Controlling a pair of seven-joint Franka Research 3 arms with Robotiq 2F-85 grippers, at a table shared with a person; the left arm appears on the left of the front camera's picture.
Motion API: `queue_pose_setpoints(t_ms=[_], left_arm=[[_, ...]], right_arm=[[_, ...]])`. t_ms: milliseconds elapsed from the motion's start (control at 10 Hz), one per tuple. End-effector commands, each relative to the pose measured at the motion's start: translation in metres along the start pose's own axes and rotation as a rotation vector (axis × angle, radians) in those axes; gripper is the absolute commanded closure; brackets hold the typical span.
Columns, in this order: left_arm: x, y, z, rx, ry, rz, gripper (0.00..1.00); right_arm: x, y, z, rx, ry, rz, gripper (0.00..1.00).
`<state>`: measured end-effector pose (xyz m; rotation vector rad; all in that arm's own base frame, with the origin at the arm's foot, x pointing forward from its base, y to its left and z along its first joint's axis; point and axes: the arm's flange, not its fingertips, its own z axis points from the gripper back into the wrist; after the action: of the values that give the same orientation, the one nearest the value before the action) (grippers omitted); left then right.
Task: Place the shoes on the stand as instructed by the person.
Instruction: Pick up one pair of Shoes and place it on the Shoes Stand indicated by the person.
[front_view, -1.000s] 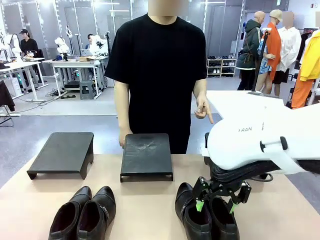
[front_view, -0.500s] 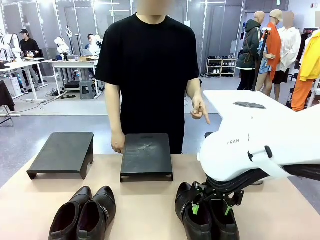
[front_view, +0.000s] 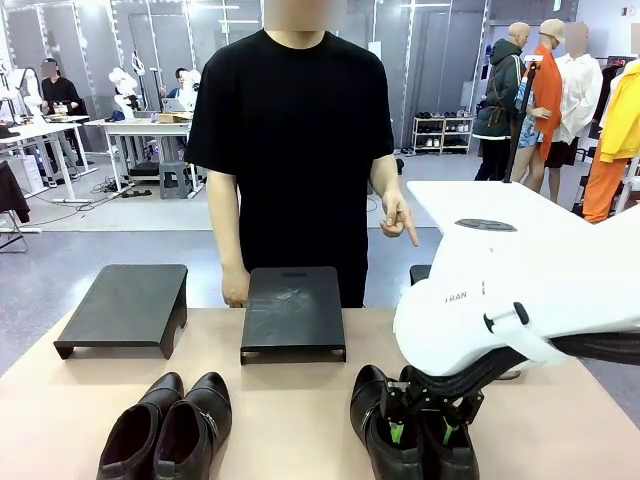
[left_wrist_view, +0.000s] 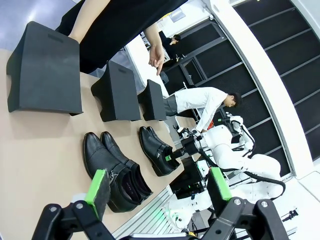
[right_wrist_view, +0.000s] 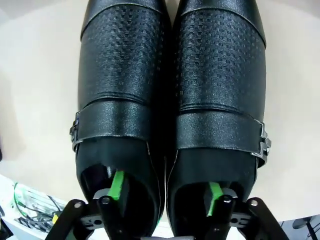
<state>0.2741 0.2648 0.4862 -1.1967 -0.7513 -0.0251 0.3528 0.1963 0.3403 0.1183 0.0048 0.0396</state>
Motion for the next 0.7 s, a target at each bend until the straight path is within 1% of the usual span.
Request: queue_pose_setpoints(t_ms=[0, 100, 600], left_arm=[[-0.0001, -0.0013, 0.0025, -0.008, 0.01, -0.011, 0.0], [-0.0001, -0.0013, 0.0025, -0.008, 0.01, -0.011, 0.0], [-0.0001, -0.0013, 0.0025, -0.008, 0.01, -0.011, 0.0]], right_arm=[[0.0054, 0.0126, -0.0103, -0.051, -0.013, -0.026, 0.86], [0.0058, 0.013, -0.012, -0.058, -0.01, -0.028, 1.0], [0.0062, 0.01, -0.0149, -0.049, -0.005, -0.034, 1.0]])
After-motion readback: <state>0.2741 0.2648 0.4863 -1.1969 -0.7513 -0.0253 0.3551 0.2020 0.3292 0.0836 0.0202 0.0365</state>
